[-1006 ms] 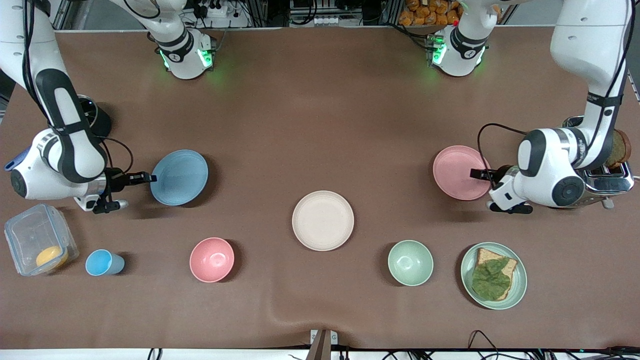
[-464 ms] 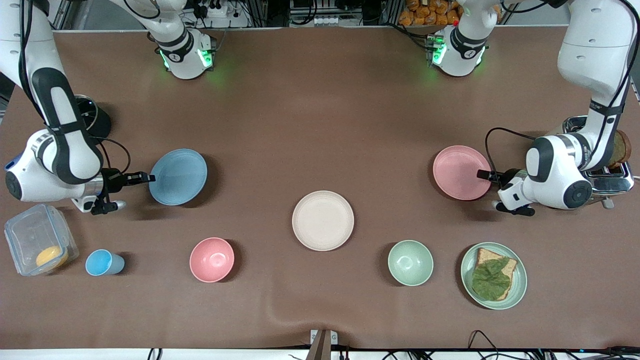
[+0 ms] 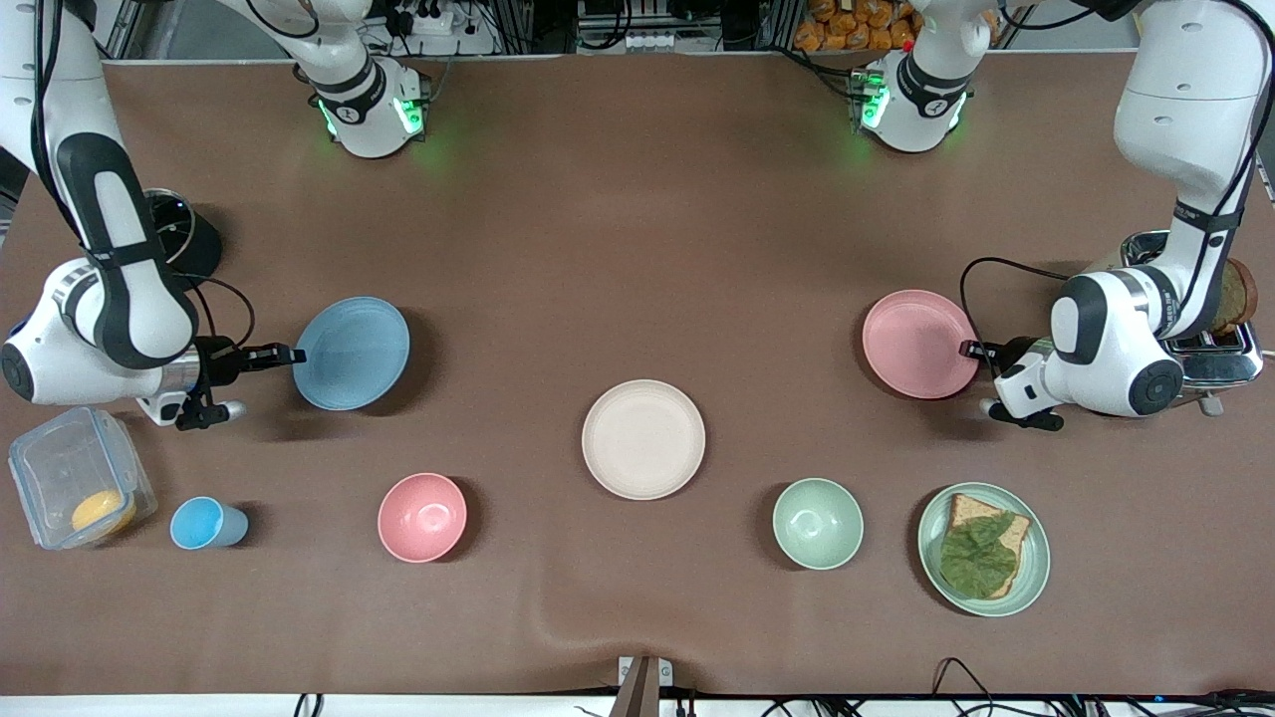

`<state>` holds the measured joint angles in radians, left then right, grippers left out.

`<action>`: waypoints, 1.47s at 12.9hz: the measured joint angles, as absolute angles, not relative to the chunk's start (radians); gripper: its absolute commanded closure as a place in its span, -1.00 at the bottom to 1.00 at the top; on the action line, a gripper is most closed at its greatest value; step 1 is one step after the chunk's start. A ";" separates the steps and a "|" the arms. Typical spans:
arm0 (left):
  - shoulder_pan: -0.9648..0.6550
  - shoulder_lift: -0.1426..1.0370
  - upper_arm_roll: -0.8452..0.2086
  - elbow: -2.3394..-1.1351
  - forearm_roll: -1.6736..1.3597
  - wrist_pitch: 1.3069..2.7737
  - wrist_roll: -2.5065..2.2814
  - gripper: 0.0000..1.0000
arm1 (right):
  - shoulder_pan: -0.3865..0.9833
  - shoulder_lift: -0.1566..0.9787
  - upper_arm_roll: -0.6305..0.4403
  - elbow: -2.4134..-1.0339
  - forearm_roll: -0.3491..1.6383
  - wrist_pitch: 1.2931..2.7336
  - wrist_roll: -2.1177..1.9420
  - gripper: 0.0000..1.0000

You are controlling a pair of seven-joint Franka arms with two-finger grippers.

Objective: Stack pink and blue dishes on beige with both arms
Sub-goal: 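Carry the pink plate with the left gripper onto the beige plate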

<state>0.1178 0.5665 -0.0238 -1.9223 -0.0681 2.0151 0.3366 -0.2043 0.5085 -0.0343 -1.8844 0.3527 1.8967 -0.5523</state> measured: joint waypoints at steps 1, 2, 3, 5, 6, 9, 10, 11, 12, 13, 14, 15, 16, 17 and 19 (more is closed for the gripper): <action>0.118 0.565 -0.025 -1.920 -0.071 2.013 0.339 1.00 | -0.204 0.508 -0.034 -1.874 0.353 1.879 -0.549 1.00; 0.119 0.557 -0.028 -1.914 -0.074 2.002 0.353 1.00 | -0.204 0.508 -0.034 -1.863 0.353 1.862 -0.539 1.00; 0.119 0.546 -0.038 -1.904 -0.077 1.991 0.359 1.00 | -0.203 0.508 -0.033 -1.852 0.353 1.848 -0.533 1.00; 0.119 0.522 -0.090 -1.839 -0.079 1.911 0.356 1.00 | -0.203 0.508 -0.033 -1.835 0.353 1.833 -0.527 1.00; 0.117 0.512 -0.129 -1.787 -0.080 1.854 0.340 1.00 | -0.203 0.508 -0.033 -1.827 0.353 1.831 -0.525 1.00; 0.095 0.501 -0.262 -1.629 -0.085 1.766 0.179 1.00 | -0.199 0.508 -0.033 -1.805 0.351 1.818 -0.523 1.00; 0.067 0.507 -0.294 -1.600 -0.093 1.761 0.099 1.00 | -0.197 0.508 -0.033 -1.796 0.350 1.811 -0.522 1.00; 0.027 0.521 -0.304 -1.576 -0.116 1.762 0.041 1.00 | -0.196 0.508 -0.033 -1.788 0.350 1.805 -0.522 1.00; -0.023 0.549 -0.306 -1.539 -0.140 1.767 -0.011 1.00 | -0.195 0.508 -0.033 -1.780 0.349 1.797 -0.522 1.00; -0.073 0.584 -0.306 -1.496 -0.156 1.784 -0.056 1.00 | -0.194 0.508 -0.033 -1.773 0.346 1.791 -0.522 1.00; -0.110 0.618 -0.306 -1.462 -0.174 1.823 -0.082 1.00 | -0.192 0.508 -0.033 -1.768 0.345 1.786 -0.522 1.00; -0.140 0.649 -0.306 -1.438 -0.203 1.878 -0.089 1.00 | -0.190 0.508 -0.033 -1.763 0.343 1.782 -0.522 1.00; -0.163 0.677 -0.306 -1.424 -0.231 1.939 -0.089 1.00 | -0.187 0.508 -0.033 -1.758 0.340 1.780 -0.521 1.00; -0.183 0.702 -0.306 -1.416 -0.243 2.003 -0.089 1.00 | -0.184 0.508 -0.033 -1.754 0.333 1.779 -0.517 1.00; -0.204 0.738 -0.306 -1.409 -0.248 2.108 -0.085 1.00 | -0.181 0.508 -0.033 -1.748 0.329 1.775 -0.506 1.00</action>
<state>-0.2042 0.7381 -0.3058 -1.4091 -0.2477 2.1085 -0.0846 -0.1813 0.5084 -0.0329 -1.7485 0.3292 1.7749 -0.5063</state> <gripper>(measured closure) 0.943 0.969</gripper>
